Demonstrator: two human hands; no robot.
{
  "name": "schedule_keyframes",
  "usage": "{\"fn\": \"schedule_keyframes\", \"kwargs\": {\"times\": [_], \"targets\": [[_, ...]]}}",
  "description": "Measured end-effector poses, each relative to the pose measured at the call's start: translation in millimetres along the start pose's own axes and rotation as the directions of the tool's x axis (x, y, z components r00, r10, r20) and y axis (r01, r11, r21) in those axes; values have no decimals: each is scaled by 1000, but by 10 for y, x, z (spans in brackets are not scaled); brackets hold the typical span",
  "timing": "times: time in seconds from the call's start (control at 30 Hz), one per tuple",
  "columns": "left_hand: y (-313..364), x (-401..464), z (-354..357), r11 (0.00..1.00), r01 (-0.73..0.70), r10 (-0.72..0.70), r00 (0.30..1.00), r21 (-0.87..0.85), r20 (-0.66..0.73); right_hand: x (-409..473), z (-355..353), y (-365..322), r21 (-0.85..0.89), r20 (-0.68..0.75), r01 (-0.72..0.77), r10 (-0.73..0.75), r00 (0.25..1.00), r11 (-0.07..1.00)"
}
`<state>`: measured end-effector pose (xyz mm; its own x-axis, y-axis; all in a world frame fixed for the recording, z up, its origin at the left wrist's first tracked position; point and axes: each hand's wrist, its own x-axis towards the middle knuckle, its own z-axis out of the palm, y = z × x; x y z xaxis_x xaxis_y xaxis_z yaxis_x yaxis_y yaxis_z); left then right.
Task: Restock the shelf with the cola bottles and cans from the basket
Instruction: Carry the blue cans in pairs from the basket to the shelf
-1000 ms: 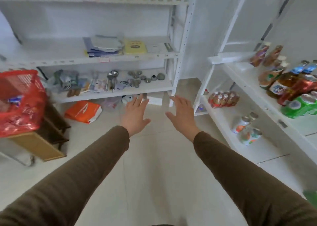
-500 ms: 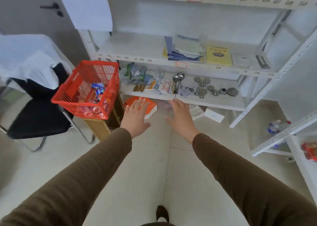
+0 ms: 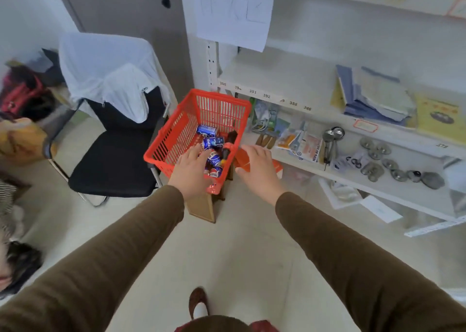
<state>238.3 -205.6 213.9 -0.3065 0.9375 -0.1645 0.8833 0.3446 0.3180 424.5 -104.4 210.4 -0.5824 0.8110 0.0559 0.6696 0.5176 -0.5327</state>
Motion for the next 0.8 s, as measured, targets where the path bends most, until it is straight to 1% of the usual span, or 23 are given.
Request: {"fn": "schedule_keyframes", "kwargs": {"times": [0.07,0.17,0.3,0.37,0.43,0.5,0.63,0.73,0.8], "targets": [[-331,227,-91,1000,19,-19,999,-4,26,270,200,-144,21,11,-18,18,1000,1000],[-693,596,-167,999,32,-31,997,-4,67,642,458,-277,56,63,-69,66,996,996],[-1018,1134,-108,999,40,-41,991,9,131,1179,726,-315,89,103,-116,106,989,989],[-1149,1395,-30,998,61,-62,982,14,181,1495,862,-300,114,119,-148,134,984,982],[-1264,1640,83,996,90,-90,969,12,228,1808,1019,-262,122,165,-182,161,973,976],[-1368,1879,212,993,115,-115,957,14,265,2082,1203,-197,118,225,-231,200,954,966],[-1545,2242,481,986,166,-163,932,18,325,2416,1609,-28,69,358,-325,281,890,943],[-1656,2460,681,978,208,-205,913,29,352,2604,1899,100,30,414,-367,323,851,930],[-1725,2595,821,972,234,-229,893,35,387,2713,2077,187,-13,430,-370,339,837,929]]}}
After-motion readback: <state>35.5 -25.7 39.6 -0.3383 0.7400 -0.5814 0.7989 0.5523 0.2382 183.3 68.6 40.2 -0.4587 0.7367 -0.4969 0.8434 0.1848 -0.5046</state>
